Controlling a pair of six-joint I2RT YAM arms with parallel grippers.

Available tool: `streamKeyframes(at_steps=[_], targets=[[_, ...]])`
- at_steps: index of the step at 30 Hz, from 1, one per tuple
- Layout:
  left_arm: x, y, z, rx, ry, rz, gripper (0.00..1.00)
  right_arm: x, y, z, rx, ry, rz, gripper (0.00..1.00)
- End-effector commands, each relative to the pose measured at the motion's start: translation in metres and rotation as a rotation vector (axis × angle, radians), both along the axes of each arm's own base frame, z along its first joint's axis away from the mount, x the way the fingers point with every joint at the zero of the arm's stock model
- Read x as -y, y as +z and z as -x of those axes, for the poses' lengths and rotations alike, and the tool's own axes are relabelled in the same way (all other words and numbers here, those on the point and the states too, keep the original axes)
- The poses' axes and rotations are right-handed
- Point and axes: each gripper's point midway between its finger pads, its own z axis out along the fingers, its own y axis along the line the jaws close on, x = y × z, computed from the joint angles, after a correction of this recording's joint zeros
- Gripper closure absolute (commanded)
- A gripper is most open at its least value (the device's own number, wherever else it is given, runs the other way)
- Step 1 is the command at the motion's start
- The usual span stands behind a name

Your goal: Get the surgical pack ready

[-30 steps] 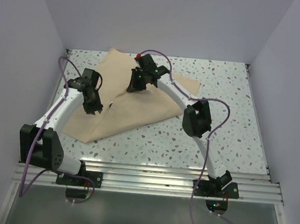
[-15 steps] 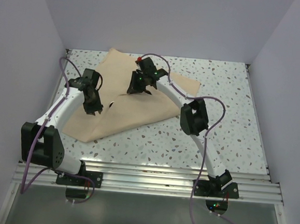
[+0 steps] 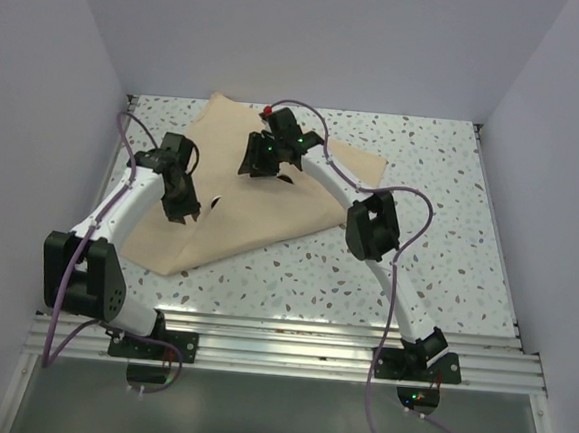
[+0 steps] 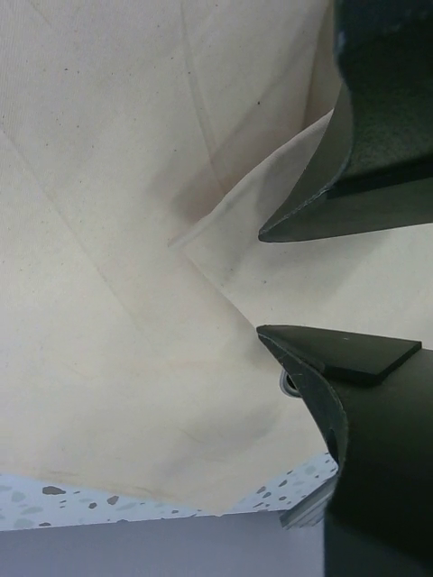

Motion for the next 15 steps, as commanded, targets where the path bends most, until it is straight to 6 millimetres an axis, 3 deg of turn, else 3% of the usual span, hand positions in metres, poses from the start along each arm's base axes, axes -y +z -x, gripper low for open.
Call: streamKeyframes(at_steps=[1,4,10,13,14,15], targets=[[-0.004,0.015,-0.014,0.047,0.053,0.020,0.66,-0.001,0.009,-0.008,0.036,0.022,-0.023,0.54],[-0.019,0.006,-0.006,0.009,0.131,0.048,0.61,-0.001,0.009,-0.008,0.041,0.025,-0.026,0.61],[-0.060,-0.010,0.019,-0.035,0.254,0.010,0.47,-0.003,0.023,-0.011,0.075,0.035,-0.039,0.61],[-0.060,-0.006,0.024,-0.021,0.238,0.031,0.53,-0.004,0.046,-0.010,0.103,0.037,-0.062,0.61],[-0.057,-0.006,0.027,-0.021,0.235,0.040,0.55,-0.003,0.062,-0.009,0.123,0.034,-0.076,0.61],[-0.055,-0.001,0.028,-0.003,0.233,0.050,0.67,-0.003,0.070,-0.007,0.122,0.033,-0.084,0.62]])
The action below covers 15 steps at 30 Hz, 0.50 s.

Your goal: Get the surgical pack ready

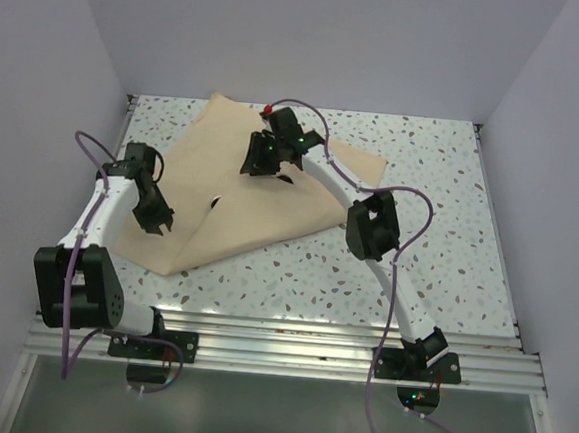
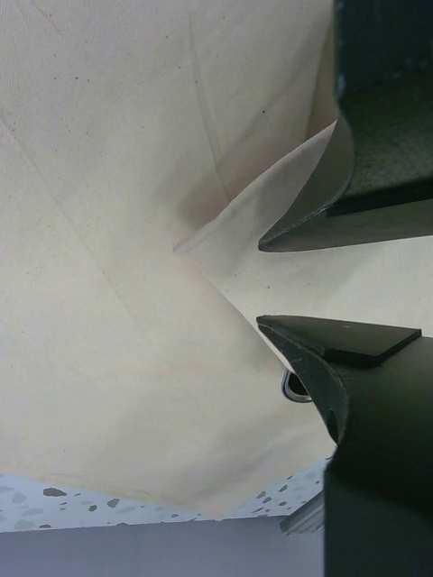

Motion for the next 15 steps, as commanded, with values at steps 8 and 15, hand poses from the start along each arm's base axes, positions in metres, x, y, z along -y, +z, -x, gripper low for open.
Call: streamKeyframes(at_steps=[8,15], targets=[[0.057,0.034,0.015,0.178,-0.077,0.276,1.00,0.028,0.094,0.029,0.068,-0.027,0.008,0.72],[0.105,0.016,0.026,0.045,-0.160,0.319,1.00,0.088,0.095,0.060,0.091,0.040,0.254,0.72]])
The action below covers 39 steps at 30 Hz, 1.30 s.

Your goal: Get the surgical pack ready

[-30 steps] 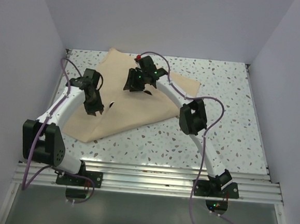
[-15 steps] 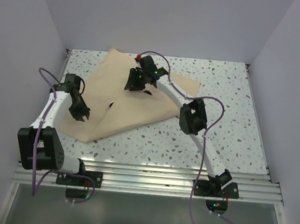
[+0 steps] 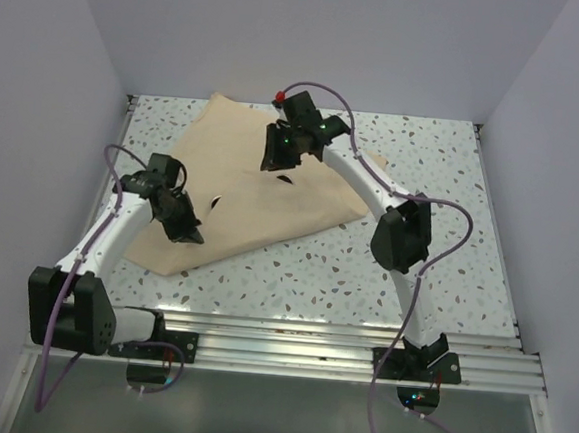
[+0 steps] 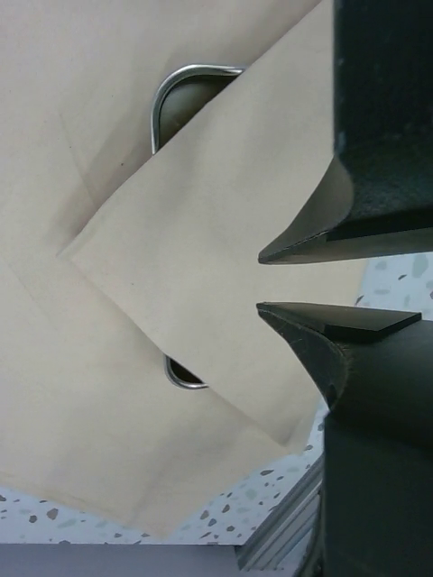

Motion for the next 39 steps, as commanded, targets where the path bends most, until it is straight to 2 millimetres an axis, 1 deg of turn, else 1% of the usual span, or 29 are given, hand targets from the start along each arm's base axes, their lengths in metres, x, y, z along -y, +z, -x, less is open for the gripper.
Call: streamKeyframes(at_steps=[1,2,4,5,7,8,9,11,13,14,16,17,18,20,21,24,25,27,28,29,30,32,35,36,39], targets=[[0.016,-0.009,0.001,-0.057,0.006,0.036,1.00,0.039,0.017,0.029,0.019,0.055,0.120,0.72],[0.016,-0.015,0.001,-0.077,0.000,0.033,1.00,0.037,0.019,0.033,0.016,0.081,0.094,0.72],[0.014,-0.020,-0.001,-0.087,-0.008,0.018,1.00,0.042,0.011,0.043,-0.010,0.089,0.107,0.72],[0.013,-0.024,-0.001,-0.107,-0.007,0.008,1.00,0.044,0.009,0.042,-0.002,0.082,0.113,0.72],[0.010,-0.027,-0.006,-0.101,-0.008,-0.009,1.00,0.043,0.005,0.041,0.006,0.093,0.117,0.73],[0.011,-0.030,-0.008,-0.106,-0.008,-0.010,1.00,0.040,0.002,0.035,0.020,0.101,0.117,0.74],[0.010,-0.030,-0.010,-0.102,-0.007,-0.014,1.00,0.035,0.001,0.032,0.023,0.112,0.103,0.75],[0.012,-0.032,-0.015,-0.096,-0.011,-0.009,1.00,0.020,-0.004,0.019,0.030,0.111,0.069,0.77],[0.012,-0.034,-0.017,-0.100,-0.016,-0.013,1.00,0.002,0.003,0.010,0.050,0.116,-0.007,0.79],[0.011,-0.036,-0.017,-0.108,-0.018,-0.017,1.00,-0.009,0.001,0.001,0.065,0.098,-0.045,0.80],[0.010,-0.038,-0.017,-0.114,-0.021,-0.025,1.00,-0.024,0.002,-0.002,0.063,0.110,-0.107,0.80],[0.009,-0.038,-0.017,-0.115,-0.022,-0.027,1.00,-0.032,0.006,-0.007,0.071,0.096,-0.152,0.80],[0.009,-0.038,-0.017,-0.116,-0.022,-0.029,1.00,-0.036,-0.008,-0.009,0.049,0.094,-0.153,0.80],[0.009,-0.039,-0.016,-0.121,-0.021,-0.032,1.00,-0.043,-0.011,-0.013,0.045,0.097,-0.175,0.80],[0.008,-0.039,-0.016,-0.119,-0.019,-0.033,1.00,-0.046,-0.022,-0.014,0.035,0.098,-0.167,0.79],[0.007,-0.040,-0.015,-0.120,-0.017,-0.042,0.98,-0.048,-0.026,-0.019,0.056,0.095,-0.161,0.77],[0.007,-0.041,-0.014,-0.124,-0.017,-0.043,0.98,-0.048,-0.033,-0.019,0.054,0.100,-0.153,0.76],[0.007,-0.042,-0.011,-0.132,-0.019,-0.041,0.98,-0.049,-0.038,-0.020,0.048,0.104,-0.157,0.75],[0.006,-0.043,-0.010,-0.136,-0.022,-0.044,0.97,-0.050,-0.046,-0.019,0.034,0.106,-0.152,0.75],[0.006,-0.043,-0.008,-0.137,-0.021,-0.045,0.97,-0.052,-0.046,-0.019,0.032,0.106,-0.159,0.75],[0.004,-0.045,-0.006,-0.142,-0.021,-0.052,0.97,-0.050,-0.054,-0.019,0.020,0.097,-0.151,0.75],[0.003,-0.046,-0.004,-0.146,-0.021,-0.059,0.97,-0.050,-0.056,-0.019,0.024,0.089,-0.154,0.75],[0.005,-0.050,-0.004,-0.158,-0.024,-0.051,0.97,-0.047,-0.066,-0.020,0.015,0.079,-0.139,0.75],[0.005,-0.051,-0.005,-0.158,-0.024,-0.051,0.97,-0.048,-0.066,-0.019,0.015,0.082,-0.138,0.75],[0.004,-0.054,-0.008,-0.156,-0.027,-0.058,0.97,-0.047,-0.077,-0.018,-0.002,0.079,-0.126,0.76]])
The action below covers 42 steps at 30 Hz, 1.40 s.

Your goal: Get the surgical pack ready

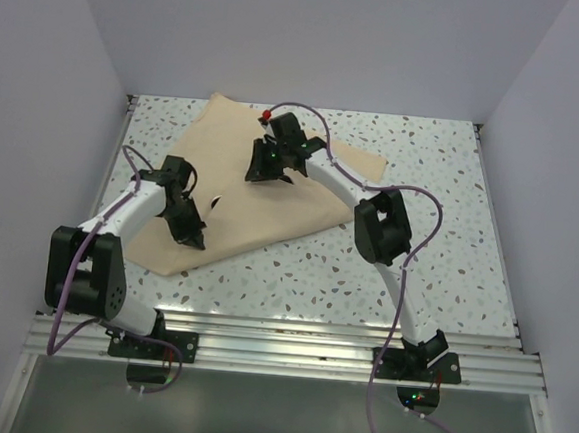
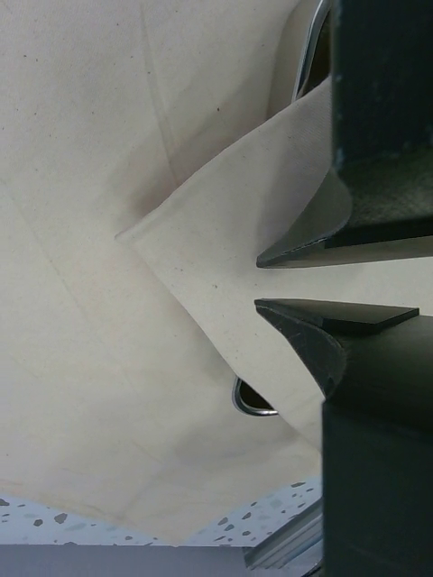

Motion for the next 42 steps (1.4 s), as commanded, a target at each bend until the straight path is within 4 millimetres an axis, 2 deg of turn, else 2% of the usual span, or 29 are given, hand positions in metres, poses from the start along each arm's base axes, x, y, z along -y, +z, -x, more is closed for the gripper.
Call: streamKeyframes(at_steps=[1,11,15,18,22,26,30,37,42], targets=[[-0.001,-0.009,-0.005,0.007,-0.017,-0.014,0.97,-0.005,-0.007,-0.002,0.002,0.002,-0.016,0.75],[-0.006,-0.048,-0.006,-0.041,-0.030,-0.047,0.97,-0.002,-0.035,0.002,-0.049,0.003,0.019,0.76],[-0.009,-0.065,0.004,-0.097,-0.038,-0.064,0.97,-0.001,-0.043,0.003,-0.060,0.004,0.029,0.76],[-0.012,-0.066,0.011,-0.103,-0.043,-0.074,0.97,0.000,-0.047,0.005,-0.068,0.006,0.039,0.76],[-0.007,-0.040,0.001,-0.036,-0.035,-0.047,0.95,0.000,-0.048,0.005,-0.071,0.007,0.040,0.76],[0.008,-0.003,-0.023,0.064,-0.014,0.027,0.94,0.000,-0.046,0.003,-0.061,0.007,0.039,0.76],[0.016,0.008,-0.032,0.097,-0.007,0.071,0.93,0.000,-0.044,0.003,-0.057,0.007,0.038,0.76],[0.024,-0.023,-0.015,0.027,-0.017,0.107,0.92,-0.001,-0.035,0.000,-0.041,0.004,0.031,0.76],[0.008,-0.056,0.006,-0.059,-0.031,0.021,0.92,-0.003,-0.028,-0.003,-0.030,0.002,0.018,0.76]])
